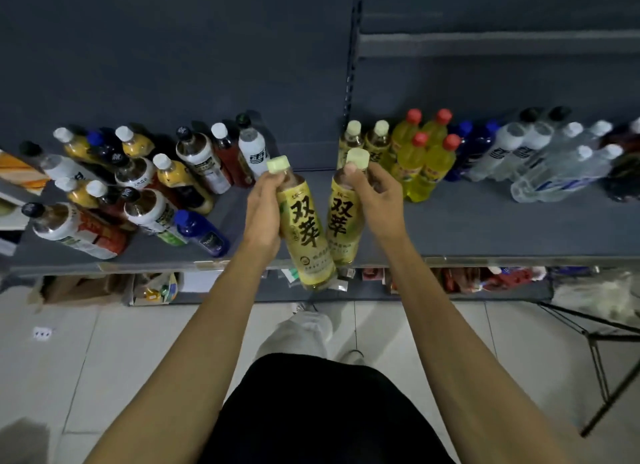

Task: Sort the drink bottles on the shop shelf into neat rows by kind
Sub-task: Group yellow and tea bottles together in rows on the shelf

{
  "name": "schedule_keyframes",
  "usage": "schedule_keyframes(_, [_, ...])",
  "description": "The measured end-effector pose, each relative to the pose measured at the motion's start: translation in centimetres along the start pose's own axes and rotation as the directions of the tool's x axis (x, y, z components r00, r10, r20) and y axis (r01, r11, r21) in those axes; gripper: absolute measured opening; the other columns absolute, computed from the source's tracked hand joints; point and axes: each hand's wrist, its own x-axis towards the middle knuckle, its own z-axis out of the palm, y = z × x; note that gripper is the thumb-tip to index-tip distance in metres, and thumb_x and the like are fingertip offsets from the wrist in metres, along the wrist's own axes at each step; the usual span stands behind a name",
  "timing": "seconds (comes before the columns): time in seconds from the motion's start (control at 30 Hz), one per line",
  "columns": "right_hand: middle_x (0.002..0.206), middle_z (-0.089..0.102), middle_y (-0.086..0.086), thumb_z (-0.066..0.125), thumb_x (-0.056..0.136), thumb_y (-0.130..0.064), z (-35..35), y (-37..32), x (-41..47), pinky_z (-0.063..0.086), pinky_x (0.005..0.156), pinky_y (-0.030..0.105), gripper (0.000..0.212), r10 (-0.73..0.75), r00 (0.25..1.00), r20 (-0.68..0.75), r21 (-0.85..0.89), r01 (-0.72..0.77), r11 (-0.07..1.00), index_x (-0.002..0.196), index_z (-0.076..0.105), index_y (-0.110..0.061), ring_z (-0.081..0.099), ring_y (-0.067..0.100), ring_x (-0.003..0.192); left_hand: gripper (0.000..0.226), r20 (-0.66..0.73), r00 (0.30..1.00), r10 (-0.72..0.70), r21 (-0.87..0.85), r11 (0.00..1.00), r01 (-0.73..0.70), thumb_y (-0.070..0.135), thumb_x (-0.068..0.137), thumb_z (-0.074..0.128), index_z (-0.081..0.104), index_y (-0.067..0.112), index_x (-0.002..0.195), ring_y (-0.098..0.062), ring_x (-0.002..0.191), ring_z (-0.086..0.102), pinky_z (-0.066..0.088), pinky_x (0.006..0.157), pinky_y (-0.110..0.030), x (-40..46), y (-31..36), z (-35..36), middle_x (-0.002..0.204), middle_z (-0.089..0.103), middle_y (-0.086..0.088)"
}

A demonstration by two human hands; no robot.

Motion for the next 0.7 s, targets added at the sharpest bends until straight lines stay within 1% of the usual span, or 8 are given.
schedule_keyframes(0.07, [0.070, 0.053, -0.001, 0.061, 0.094, -0.025, -1.0, -0.6, -1.3, 0.038, 0.067, 0.020, 0.024, -0.004, 1.000, 0.003, 0.024, 0.004, 1.000, 0.083, 0.064, -0.004, 0.046, 0.007, 0.069, 0.049, 0.028, 0.999, -0.033, -0.008, 0.999, 0.033, 0.053, 0.070, 0.058, 0.062, 0.012, 0.098, -0.034, 0.088, 0.062, 0.050, 0.087, -0.056, -0.9, -0.1, 1.3, 0.099, 0.063, -0.027])
schedule_keyframes(0.1, [0.072, 0.051, 0.005, 0.060, 0.095, -0.027, -1.4, -0.7, -1.8, 0.038, 0.068, 0.024, 0.030, -0.007, 1.000, 0.011, 0.034, 0.007, 0.999, 0.084, 0.062, 0.000, 0.046, 0.012, 0.071, 0.057, 0.044, 0.998, -0.044, -0.009, 0.999, 0.044, 0.056, 0.067, 0.058, 0.061, 0.010, 0.101, -0.034, 0.089, 0.062, 0.050, 0.087, -0.058, -1.4, -0.1, 1.8, 0.097, 0.062, -0.026])
schedule_keyframes(0.13, [0.074, 0.052, 0.008, 0.058, 0.095, -0.029, -1.8, -0.8, -2.2, 0.039, 0.070, 0.027, 0.032, 0.001, 1.000, 0.016, 0.034, -0.001, 0.999, 0.084, 0.060, 0.001, 0.047, 0.014, 0.073, 0.057, 0.060, 0.997, -0.041, -0.006, 0.999, 0.042, 0.057, 0.067, 0.061, 0.061, 0.011, 0.100, -0.033, 0.088, 0.063, 0.050, 0.087, -0.057, -1.9, -0.3, 2.2, 0.093, 0.063, -0.022])
schedule_keyframes(0.23, [0.084, 0.061, 0.002, 0.053, 0.099, -0.027, -2.7, -0.8, -2.5, 0.044, 0.076, 0.025, 0.019, 0.052, 0.998, 0.020, 0.001, -0.052, 0.999, 0.094, 0.066, -0.014, 0.055, 0.010, 0.082, 0.028, 0.127, 0.992, 0.028, 0.003, 1.000, -0.028, 0.050, 0.073, 0.070, 0.064, 0.024, 0.080, -0.029, 0.077, 0.062, 0.051, 0.085, -0.056, -2.4, -0.6, 3.1, 0.077, 0.064, -0.008])
schedule_keyframes(0.33, [0.090, 0.065, -0.002, 0.051, 0.099, -0.031, -3.5, 0.1, -1.8, 0.046, 0.082, 0.025, 0.022, 0.124, 0.992, -0.014, -0.013, -0.124, 0.992, 0.099, 0.065, -0.015, 0.059, 0.008, 0.088, 0.018, 0.168, 0.985, 0.026, -0.014, 1.000, -0.024, 0.040, 0.080, 0.070, 0.062, 0.028, 0.070, -0.028, 0.072, 0.059, 0.050, 0.081, -0.056, -1.5, -0.8, 3.7, 0.073, 0.060, -0.008])
schedule_keyframes(0.47, [0.083, 0.062, -0.002, 0.051, 0.100, -0.033, -3.4, 1.6, 0.8, 0.045, 0.079, 0.023, 0.030, 0.186, 0.980, -0.067, -0.053, -0.190, 0.980, 0.092, 0.063, -0.007, 0.057, 0.006, 0.082, 0.019, 0.184, 0.983, -0.005, 0.003, 1.000, 0.005, 0.046, 0.082, 0.067, 0.064, 0.029, 0.075, -0.031, 0.078, 0.059, 0.048, 0.084, -0.058, 1.3, -0.6, 4.0, 0.082, 0.062, -0.013])
schedule_keyframes(0.57, [0.075, 0.050, 0.005, 0.051, 0.099, -0.034, -2.8, 1.8, 4.6, 0.039, 0.073, 0.027, 0.040, 0.147, 0.988, -0.051, -0.123, -0.152, 0.981, 0.083, 0.055, 0.002, 0.047, 0.011, 0.073, 0.020, 0.195, 0.981, 0.009, 0.050, 0.999, -0.019, 0.042, 0.088, 0.063, 0.069, 0.025, 0.080, -0.029, 0.081, 0.063, 0.048, 0.089, -0.059, 4.2, -0.6, 4.5, 0.084, 0.068, -0.009])
schedule_keyframes(0.7, [0.071, 0.049, -0.004, 0.050, 0.100, -0.032, -1.7, 0.0, 10.0, 0.038, 0.070, 0.021, 0.030, 0.123, 0.992, -0.008, -0.147, -0.122, 0.981, 0.076, 0.054, -0.015, 0.047, 0.006, 0.072, 0.033, 0.209, 0.978, -0.013, 0.125, 0.992, -0.014, 0.040, 0.092, 0.058, 0.071, 0.009, 0.093, -0.029, 0.081, 0.068, 0.052, 0.086, -0.048, 7.5, -0.2, 5.4, 0.088, 0.072, -0.016])
